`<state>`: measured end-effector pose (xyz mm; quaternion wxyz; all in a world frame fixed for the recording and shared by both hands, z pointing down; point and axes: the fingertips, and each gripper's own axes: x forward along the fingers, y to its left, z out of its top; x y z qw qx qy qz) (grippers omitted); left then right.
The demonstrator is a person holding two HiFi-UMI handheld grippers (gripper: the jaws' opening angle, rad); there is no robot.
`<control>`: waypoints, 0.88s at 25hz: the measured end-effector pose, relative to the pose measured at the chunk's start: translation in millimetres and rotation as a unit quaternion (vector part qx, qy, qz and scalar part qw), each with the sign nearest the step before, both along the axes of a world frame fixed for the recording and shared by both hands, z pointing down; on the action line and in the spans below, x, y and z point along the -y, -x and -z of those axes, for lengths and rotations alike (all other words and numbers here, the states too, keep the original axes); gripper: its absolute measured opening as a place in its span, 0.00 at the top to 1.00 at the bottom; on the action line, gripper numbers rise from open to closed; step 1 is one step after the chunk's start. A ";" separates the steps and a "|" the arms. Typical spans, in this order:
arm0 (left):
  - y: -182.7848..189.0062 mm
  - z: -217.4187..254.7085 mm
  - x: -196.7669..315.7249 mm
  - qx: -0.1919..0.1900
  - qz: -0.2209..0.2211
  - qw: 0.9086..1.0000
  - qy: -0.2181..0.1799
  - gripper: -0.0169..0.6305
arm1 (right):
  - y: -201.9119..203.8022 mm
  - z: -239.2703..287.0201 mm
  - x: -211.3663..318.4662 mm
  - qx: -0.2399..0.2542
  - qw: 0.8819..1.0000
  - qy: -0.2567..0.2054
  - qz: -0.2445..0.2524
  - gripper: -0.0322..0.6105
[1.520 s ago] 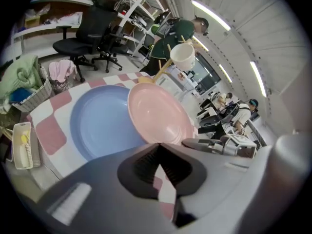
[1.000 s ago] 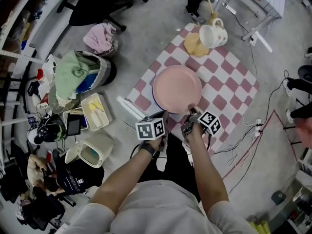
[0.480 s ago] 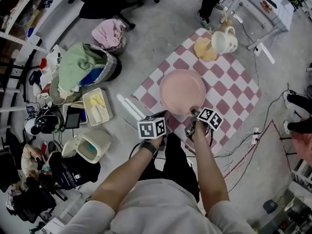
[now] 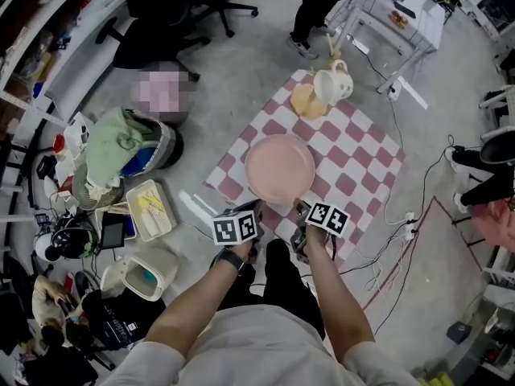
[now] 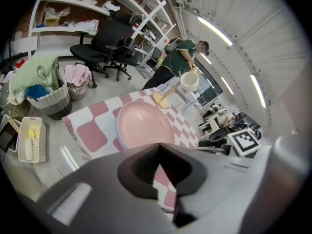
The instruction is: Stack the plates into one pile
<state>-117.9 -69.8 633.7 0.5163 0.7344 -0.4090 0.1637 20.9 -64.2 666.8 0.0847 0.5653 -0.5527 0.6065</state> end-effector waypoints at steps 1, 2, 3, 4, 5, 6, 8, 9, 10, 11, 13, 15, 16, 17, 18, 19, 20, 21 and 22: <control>-0.9 6.5 2.0 -0.004 -0.007 1.000 -0.007 0.96 | 4.7 11.5 1.6 0.002 1.000 -0.017 0.006 0.81; -1.6 14.0 3.6 -0.007 -0.014 1.000 -0.015 0.96 | 9.3 23.8 2.7 0.002 0.999 -0.034 0.012 0.84; -2.0 22.4 4.9 -0.011 -0.022 0.999 -0.023 0.96 | 13.8 36.6 3.4 0.000 0.999 -0.051 0.018 0.86; -2.1 31.5 5.9 -0.015 -0.029 0.999 -0.031 0.96 | 17.9 49.9 4.0 -0.002 0.997 -0.068 0.025 0.86; -1.9 41.2 7.1 -0.018 -0.035 0.998 -0.042 0.96 | 21.6 63.4 4.4 -0.005 0.996 -0.085 0.031 0.88; -1.5 52.2 8.7 -0.019 -0.042 0.997 -0.054 0.96 | 24.7 77.1 4.9 -0.009 0.994 -0.102 0.036 0.89; -2.2 77.9 13.3 -0.022 -0.057 0.994 -0.085 0.96 | 28.5 104.7 5.7 -0.017 0.990 -0.135 0.043 0.91; -3.4 91.0 15.4 -0.024 -0.066 0.992 -0.101 0.96 | 29.2 118.3 6.2 -0.021 0.987 -0.150 0.045 0.92; -5.0 103.6 16.8 -0.025 -0.074 0.990 -0.116 0.96 | 29.5 131.7 6.6 -0.024 0.985 -0.166 0.045 0.92; -6.8 115.7 17.6 -0.027 -0.084 0.988 -0.129 0.96 | 29.5 145.0 7.1 -0.027 0.982 -0.181 0.045 0.92; -10.3 139.4 17.7 -0.029 -0.104 0.982 -0.153 0.96 | 28.9 170.9 7.8 -0.035 0.976 -0.211 0.046 0.93; -13.3 163.7 16.5 -0.031 -0.122 0.976 -0.180 0.96 | 27.2 196.9 8.2 -0.051 0.967 -0.244 0.049 0.93; -14.7 176.6 15.9 -0.033 -0.130 0.972 -0.195 0.96 | 25.9 210.2 8.2 -0.061 0.963 -0.259 0.050 0.93; -16.3 189.9 15.2 -0.034 -0.137 0.967 -0.210 0.96 | 24.7 223.9 8.2 -0.071 0.958 -0.274 0.050 0.93; -17.9 203.5 14.6 -0.036 -0.144 0.963 -0.226 0.96 | 23.4 237.8 8.3 -0.080 0.953 -0.289 0.048 0.93; -19.5 217.1 13.9 -0.036 -0.151 0.958 -0.242 0.96 | 21.8 251.5 8.4 -0.088 0.948 -0.303 0.045 0.93; -21.1 230.7 13.1 -0.037 -0.157 0.953 -0.258 0.96 | 20.3 264.9 8.3 -0.093 0.943 -0.318 0.040 0.93; -22.6 244.1 12.4 -0.037 -0.163 0.947 -0.273 0.96 | 19.4 277.9 8.0 -0.097 0.938 -0.332 0.037 0.93; -23.7 257.3 11.7 -0.038 -0.168 0.942 -0.288 0.96 | 19.3 290.7 7.6 -0.100 0.932 -0.345 0.036 0.93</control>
